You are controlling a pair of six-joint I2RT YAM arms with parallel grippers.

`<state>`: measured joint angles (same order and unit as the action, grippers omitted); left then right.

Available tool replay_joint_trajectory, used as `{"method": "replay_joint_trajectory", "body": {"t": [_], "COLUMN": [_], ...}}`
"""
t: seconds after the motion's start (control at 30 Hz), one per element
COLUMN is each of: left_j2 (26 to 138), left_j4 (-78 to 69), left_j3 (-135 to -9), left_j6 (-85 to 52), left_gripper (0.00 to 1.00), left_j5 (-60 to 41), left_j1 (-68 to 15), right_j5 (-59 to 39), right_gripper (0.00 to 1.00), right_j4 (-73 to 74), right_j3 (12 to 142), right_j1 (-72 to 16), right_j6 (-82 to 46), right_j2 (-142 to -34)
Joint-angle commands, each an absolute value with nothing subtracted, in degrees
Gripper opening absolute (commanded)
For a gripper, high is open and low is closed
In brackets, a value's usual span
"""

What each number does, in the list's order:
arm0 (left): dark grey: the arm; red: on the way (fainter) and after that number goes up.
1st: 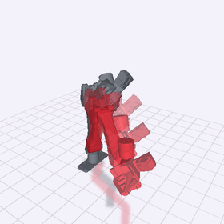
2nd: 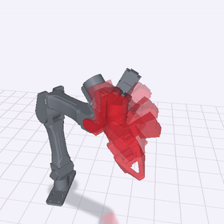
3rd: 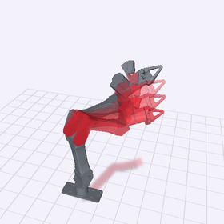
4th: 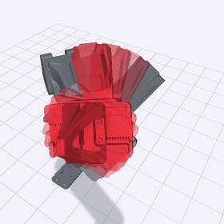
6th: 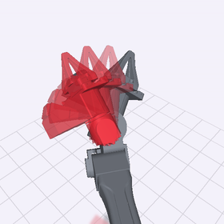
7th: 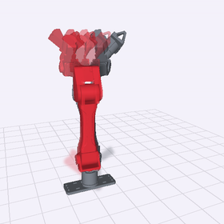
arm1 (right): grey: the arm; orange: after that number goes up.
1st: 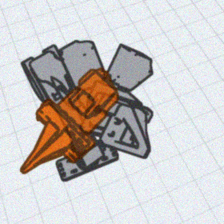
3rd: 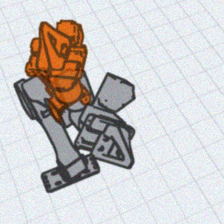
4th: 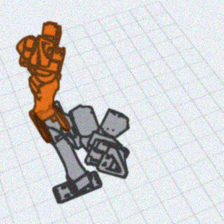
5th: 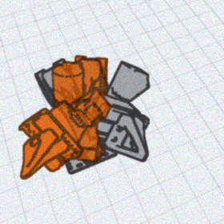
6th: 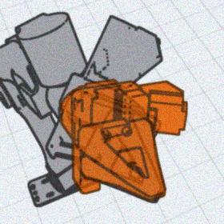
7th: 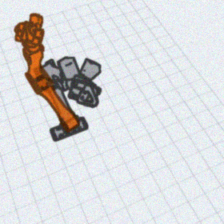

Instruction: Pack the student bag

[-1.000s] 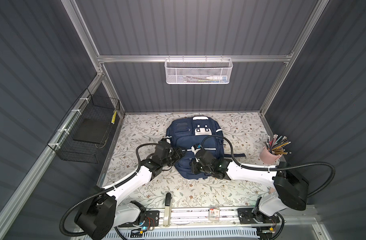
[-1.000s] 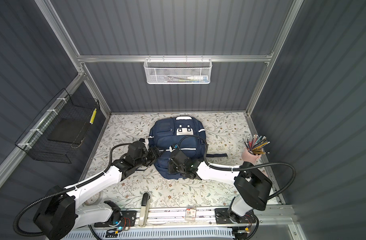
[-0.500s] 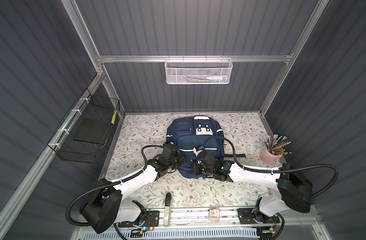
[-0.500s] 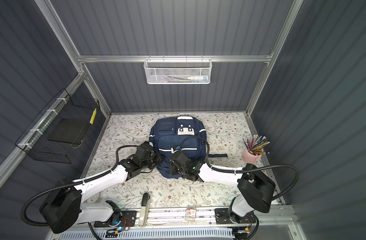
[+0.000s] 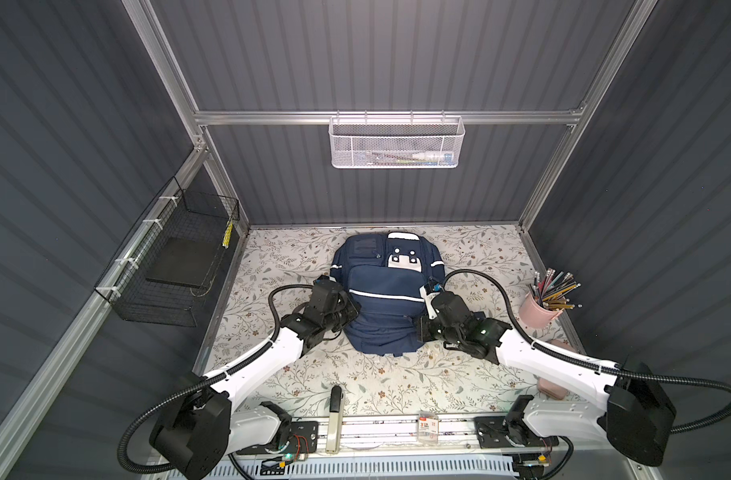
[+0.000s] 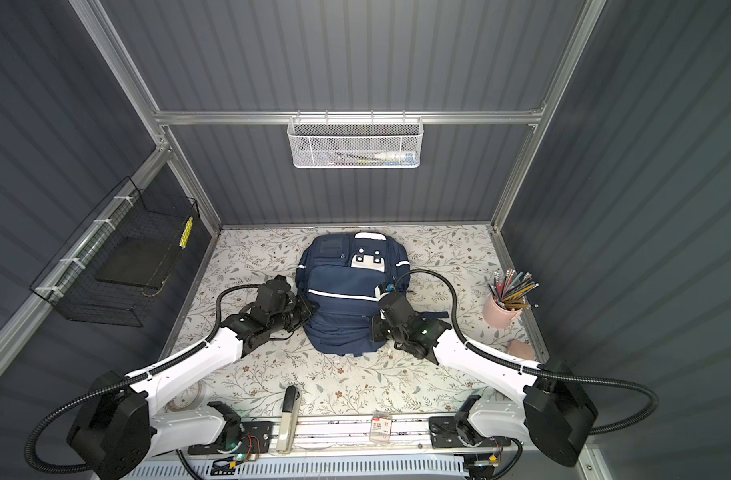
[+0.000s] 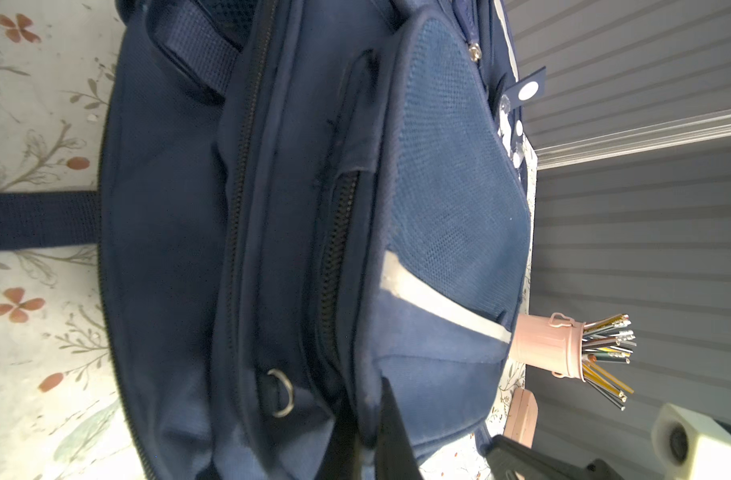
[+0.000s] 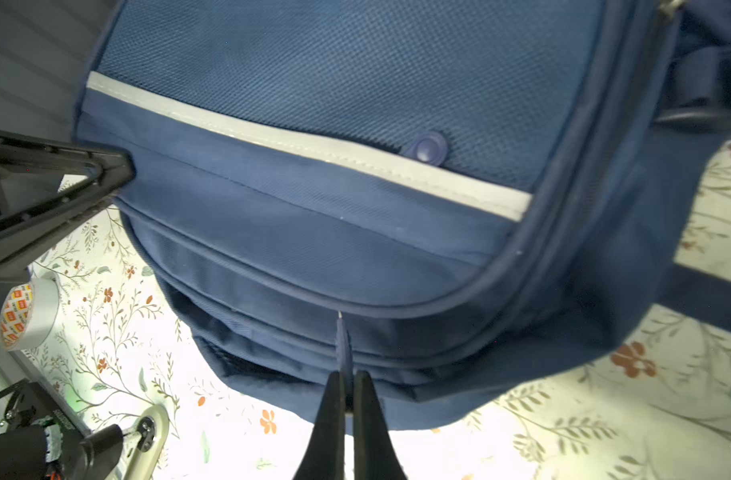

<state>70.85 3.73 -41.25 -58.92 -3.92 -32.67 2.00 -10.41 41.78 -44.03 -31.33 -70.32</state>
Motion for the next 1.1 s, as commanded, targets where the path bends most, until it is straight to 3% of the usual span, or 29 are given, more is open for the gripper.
{"method": "replay_joint_trajectory", "body": {"t": [0.0, 0.2, 0.53, 0.77, 1.07], "left_j2": [69.39, 67.59, 71.91, 70.11, 70.1], "left_j4": [5.62, 5.59, -4.41, -1.85, -2.11], "left_j3": [-42.25, -41.81, -39.14, -40.74, -39.82], "left_j6": [-56.19, -55.77, -59.91, -58.82, -59.29], "left_gripper": [0.0, 0.0, 0.02, 0.01, 0.01], "left_j5": [-1.32, -3.3, -10.27, -9.22, -9.51], "left_j1": [-31.01, -28.16, -28.21, -28.21, -28.21], "right_j5": [8.47, 4.21, -6.07, -8.51, -5.1], "right_gripper": [0.0, 0.0, 0.0, 0.4, 0.45], "right_j4": [-18.11, -13.05, -3.8, -4.09, -4.64], "right_j3": [41.3, 37.51, 34.15, 37.74, 40.69], "right_j1": [-40.54, -30.3, -36.35, -40.29, -41.13], "right_j6": [-28.25, -26.34, -24.01, -21.1, -21.53], "right_j2": [-69.89, -68.4, -62.85, -70.88, -75.79]}}
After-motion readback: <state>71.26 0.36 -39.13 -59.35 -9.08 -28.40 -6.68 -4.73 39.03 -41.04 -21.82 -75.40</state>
